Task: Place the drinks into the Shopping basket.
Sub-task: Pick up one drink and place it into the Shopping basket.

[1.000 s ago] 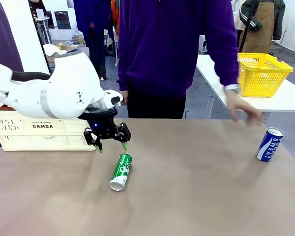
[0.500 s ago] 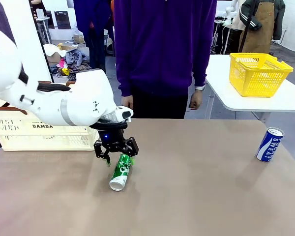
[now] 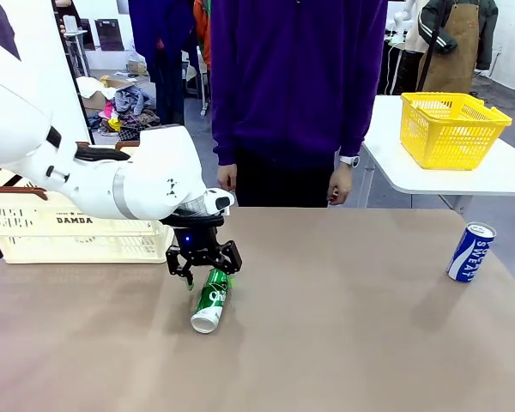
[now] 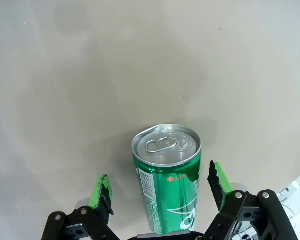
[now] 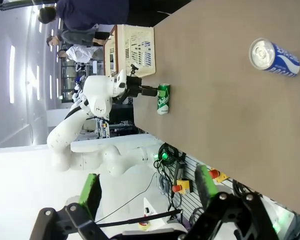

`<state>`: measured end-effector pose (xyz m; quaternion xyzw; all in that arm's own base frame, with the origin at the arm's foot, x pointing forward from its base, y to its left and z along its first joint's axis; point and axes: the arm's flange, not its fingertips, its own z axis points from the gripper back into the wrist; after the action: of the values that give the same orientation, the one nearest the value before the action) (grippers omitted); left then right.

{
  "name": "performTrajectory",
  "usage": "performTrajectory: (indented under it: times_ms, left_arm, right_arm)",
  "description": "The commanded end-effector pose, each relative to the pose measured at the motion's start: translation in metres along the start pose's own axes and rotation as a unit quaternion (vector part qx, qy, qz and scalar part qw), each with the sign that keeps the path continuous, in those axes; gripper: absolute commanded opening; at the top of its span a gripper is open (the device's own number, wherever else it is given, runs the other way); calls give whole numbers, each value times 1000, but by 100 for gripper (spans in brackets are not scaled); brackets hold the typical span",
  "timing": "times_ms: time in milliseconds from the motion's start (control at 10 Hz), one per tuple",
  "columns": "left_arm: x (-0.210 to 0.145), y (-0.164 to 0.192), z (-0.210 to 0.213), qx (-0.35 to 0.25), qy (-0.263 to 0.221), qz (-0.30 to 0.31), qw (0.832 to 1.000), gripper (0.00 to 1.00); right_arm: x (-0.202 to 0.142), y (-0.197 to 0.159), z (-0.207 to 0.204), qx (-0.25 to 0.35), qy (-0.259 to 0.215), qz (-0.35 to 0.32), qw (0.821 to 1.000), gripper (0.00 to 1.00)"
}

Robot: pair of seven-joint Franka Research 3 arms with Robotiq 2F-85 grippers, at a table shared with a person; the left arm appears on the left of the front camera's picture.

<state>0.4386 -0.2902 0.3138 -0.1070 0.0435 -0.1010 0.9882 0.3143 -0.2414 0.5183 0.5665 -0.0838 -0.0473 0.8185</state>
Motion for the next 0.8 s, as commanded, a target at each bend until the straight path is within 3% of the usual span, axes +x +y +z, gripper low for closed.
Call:
performTrajectory:
  times_ms: [0, 200, 700]
  left_arm:
    - [1, -2, -3, 18, 15, 0, 1000, 100]
    - [-1, -3, -4, 27, 28, -4, 999, 0]
    - [-4, -4, -4, 27, 32, -2, 999, 0]
  right_arm:
    - [-2, 3, -2, 3, 2, 5, 1000, 100]
    - [-2, 3, -2, 3, 2, 5, 1000, 100]
    - [-2, 3, -2, 3, 2, 5, 1000, 100]
